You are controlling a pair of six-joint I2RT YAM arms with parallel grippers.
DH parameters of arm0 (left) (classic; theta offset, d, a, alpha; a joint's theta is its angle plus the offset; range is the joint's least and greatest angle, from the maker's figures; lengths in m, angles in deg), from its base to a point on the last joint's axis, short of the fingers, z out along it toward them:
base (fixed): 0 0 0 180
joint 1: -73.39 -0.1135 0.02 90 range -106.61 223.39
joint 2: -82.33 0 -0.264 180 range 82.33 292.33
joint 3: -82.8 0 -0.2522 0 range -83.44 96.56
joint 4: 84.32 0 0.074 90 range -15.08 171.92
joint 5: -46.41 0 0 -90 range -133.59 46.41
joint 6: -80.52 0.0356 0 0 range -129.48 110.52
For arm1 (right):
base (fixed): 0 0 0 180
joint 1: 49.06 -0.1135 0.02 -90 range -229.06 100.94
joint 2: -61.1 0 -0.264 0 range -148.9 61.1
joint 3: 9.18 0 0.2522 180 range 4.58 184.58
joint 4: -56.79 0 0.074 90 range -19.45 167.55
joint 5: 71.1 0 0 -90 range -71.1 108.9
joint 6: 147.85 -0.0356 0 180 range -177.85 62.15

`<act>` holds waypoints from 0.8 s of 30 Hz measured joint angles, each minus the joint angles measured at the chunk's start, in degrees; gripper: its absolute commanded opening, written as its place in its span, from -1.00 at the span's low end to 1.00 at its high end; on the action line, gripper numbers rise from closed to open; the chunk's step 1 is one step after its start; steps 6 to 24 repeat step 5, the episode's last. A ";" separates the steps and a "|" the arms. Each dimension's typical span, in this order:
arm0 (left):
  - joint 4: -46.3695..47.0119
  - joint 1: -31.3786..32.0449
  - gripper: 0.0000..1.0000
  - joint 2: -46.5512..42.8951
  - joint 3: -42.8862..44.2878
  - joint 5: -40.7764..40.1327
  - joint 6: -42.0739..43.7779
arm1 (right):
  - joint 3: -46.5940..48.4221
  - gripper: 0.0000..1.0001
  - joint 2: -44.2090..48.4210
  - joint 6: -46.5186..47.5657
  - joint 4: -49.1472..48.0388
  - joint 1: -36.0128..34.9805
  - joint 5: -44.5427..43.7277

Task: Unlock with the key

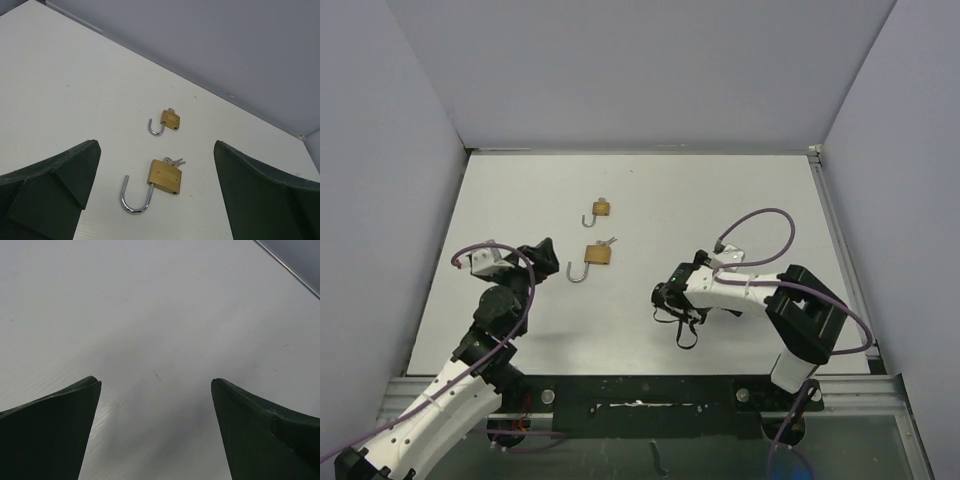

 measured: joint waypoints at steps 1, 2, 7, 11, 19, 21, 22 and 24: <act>-0.02 0.00 0.95 -0.24 0.00 -0.02 0.02 | -0.02 0.95 -0.09 -0.96 1.01 -0.28 -0.04; -0.11 0.00 0.95 -0.46 0.00 -0.09 0.04 | -0.02 0.95 0.00 -1.73 1.73 -0.37 -0.15; -0.42 0.00 0.95 -1.22 0.00 -0.17 0.09 | -0.11 0.95 0.98 -2.45 2.32 -0.66 -0.63; -0.42 0.00 0.95 -1.22 0.00 -0.17 0.09 | -0.11 0.95 0.98 -2.45 2.32 -0.66 -0.63; -0.42 0.00 0.95 -1.22 0.00 -0.17 0.09 | -0.11 0.95 0.98 -2.45 2.32 -0.66 -0.63; -0.42 0.00 0.95 -1.22 0.00 -0.17 0.09 | -0.11 0.95 0.98 -2.45 2.32 -0.66 -0.63; -0.42 0.00 0.95 -1.22 0.00 -0.17 0.09 | -0.11 0.95 0.98 -2.45 2.32 -0.66 -0.63; -0.42 0.00 0.95 -1.22 0.00 -0.17 0.09 | -0.11 0.95 0.98 -2.45 2.32 -0.66 -0.63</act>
